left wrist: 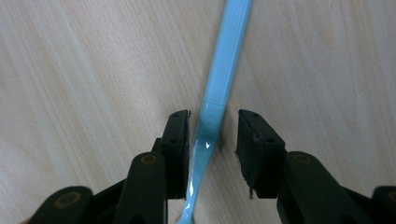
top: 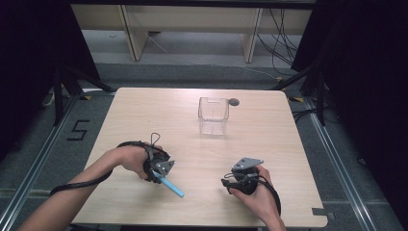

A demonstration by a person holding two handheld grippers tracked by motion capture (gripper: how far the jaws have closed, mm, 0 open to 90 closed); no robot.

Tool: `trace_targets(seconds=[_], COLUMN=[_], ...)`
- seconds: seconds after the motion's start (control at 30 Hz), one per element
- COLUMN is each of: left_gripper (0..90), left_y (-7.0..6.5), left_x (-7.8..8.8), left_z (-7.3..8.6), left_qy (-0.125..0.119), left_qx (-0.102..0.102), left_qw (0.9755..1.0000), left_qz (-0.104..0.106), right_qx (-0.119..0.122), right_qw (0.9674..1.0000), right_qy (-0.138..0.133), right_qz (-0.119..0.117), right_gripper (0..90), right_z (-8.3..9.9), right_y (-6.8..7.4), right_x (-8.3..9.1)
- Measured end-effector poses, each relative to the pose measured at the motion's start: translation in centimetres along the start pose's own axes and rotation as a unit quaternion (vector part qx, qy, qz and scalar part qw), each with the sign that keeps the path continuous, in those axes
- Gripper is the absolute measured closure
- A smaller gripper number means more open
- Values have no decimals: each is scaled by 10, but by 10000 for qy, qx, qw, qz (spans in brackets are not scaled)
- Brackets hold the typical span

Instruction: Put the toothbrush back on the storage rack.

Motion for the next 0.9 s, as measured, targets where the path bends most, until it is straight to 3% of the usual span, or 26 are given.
trace_targets(seconds=[0.23, 0.27, 0.3, 0.5, 0.7, 0.9], left_gripper=[650, 651, 653, 664, 690, 713], left_y=[4, 4, 5, 7, 7, 5], left_x=[-3, -3, -4, -6, -6, -7], left_z=[-2, -2, -3, -3, -2, -4], left_qy=[101, 101, 115, 86, 115, 206], left_qx=[-79, -79, -96, -98, -118, -213], left_qw=[9999, 9999, 9998, 9998, 9997, 9994], left_qz=[106, 106, 132, 123, 152, 152], right_qx=[-4, -212, -230, -91, -191, -91], right_qw=[10000, 9998, 9997, 10000, 9998, 10000], right_qy=[-15, -7, -3, 11, 63, 17], right_qz=[-1, -34, -33, -17, -20, -30], right_gripper=[454, 454, 454, 454, 453, 454], right_z=[1, 1, 2, 1, 2, 1], right_y=[0, 3, 3, 1, 2, 2], right_x=[0, 0, 0, 1, 2, 1])
Point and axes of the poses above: each handheld gripper's, and its own axes: x roughly backward along the jaws, z roughly out of its underside, y roughly to its left, the point moved 2 cm from there along -x, roughly forward along the jaws, and after that the axes turned 11 degrees about -x, right-handed, at the moved point
